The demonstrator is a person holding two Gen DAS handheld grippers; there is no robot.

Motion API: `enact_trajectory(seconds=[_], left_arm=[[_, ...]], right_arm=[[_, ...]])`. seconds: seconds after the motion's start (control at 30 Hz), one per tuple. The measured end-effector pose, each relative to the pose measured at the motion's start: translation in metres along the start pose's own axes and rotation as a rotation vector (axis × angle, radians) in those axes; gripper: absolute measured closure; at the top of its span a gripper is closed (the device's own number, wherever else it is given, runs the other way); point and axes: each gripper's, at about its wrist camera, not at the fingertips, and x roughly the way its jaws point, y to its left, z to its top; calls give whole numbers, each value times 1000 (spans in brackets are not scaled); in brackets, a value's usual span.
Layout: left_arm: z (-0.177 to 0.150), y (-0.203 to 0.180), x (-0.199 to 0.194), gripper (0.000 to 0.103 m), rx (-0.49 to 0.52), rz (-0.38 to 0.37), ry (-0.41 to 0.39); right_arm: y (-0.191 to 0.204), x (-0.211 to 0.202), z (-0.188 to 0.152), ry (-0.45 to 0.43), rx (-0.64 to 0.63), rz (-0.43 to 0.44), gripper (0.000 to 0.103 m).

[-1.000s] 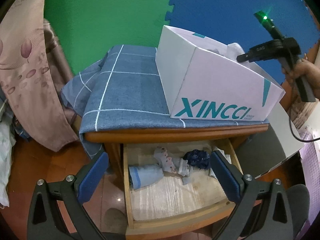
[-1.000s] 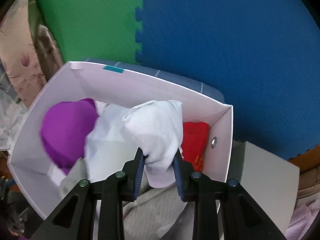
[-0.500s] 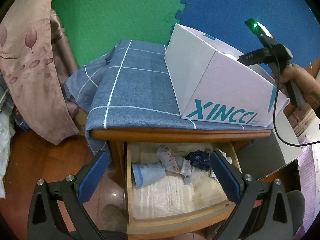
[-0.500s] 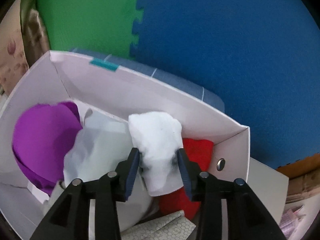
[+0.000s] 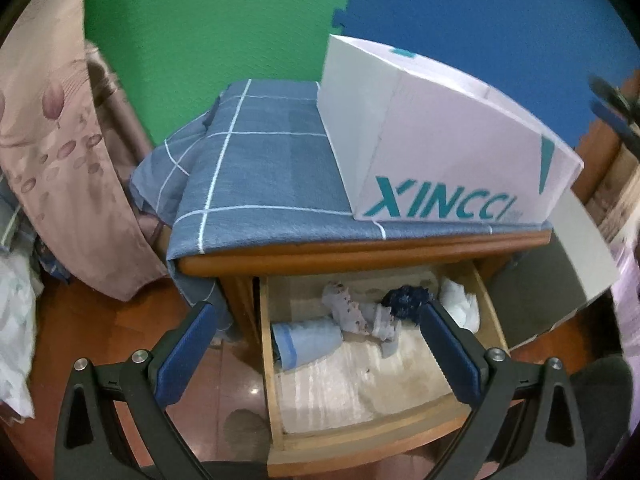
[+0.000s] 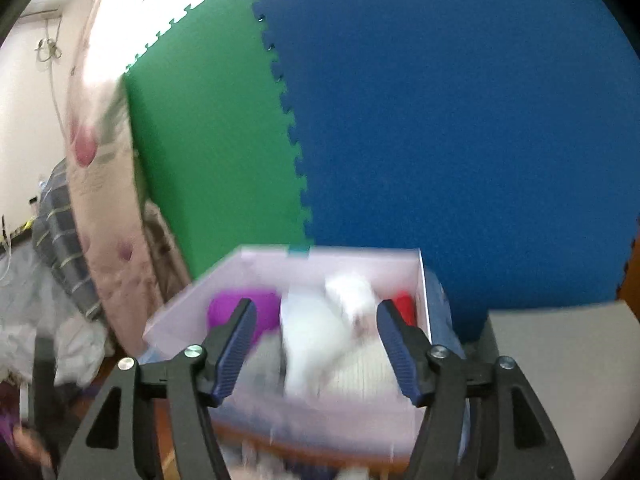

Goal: Take underwear out of drawer
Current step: 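Open the right tool over the shoebox and withdraw it, then lower the left tool into the drawer and grasp the navy patterned underwear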

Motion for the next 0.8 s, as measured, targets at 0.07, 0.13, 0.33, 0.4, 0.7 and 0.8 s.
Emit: enact_trajectory(seconds=[0.07, 0.13, 0.33, 0.4, 0.7, 0.8], left_arm=[[-1, -7, 4, 2, 37, 2, 23], [-3, -15, 12, 2, 69, 8, 58], [-16, -52, 37, 2, 216, 44, 157], [-22, -71, 44, 2, 277, 69, 156], [-50, -173, 94, 2, 575, 92, 208], [-53, -189, 118, 4, 648, 103, 244]], right_arm=[[-6, -17, -35, 48, 10, -6, 39], [-16, -23, -60, 89, 60, -2, 39], [-69, -40, -95, 141, 285, 8, 39], [-75, -46, -92, 124, 303, 5, 39], [-113, -67, -100, 96, 445, 30, 39], [-126, -73, -106, 88, 505, 42, 39]])
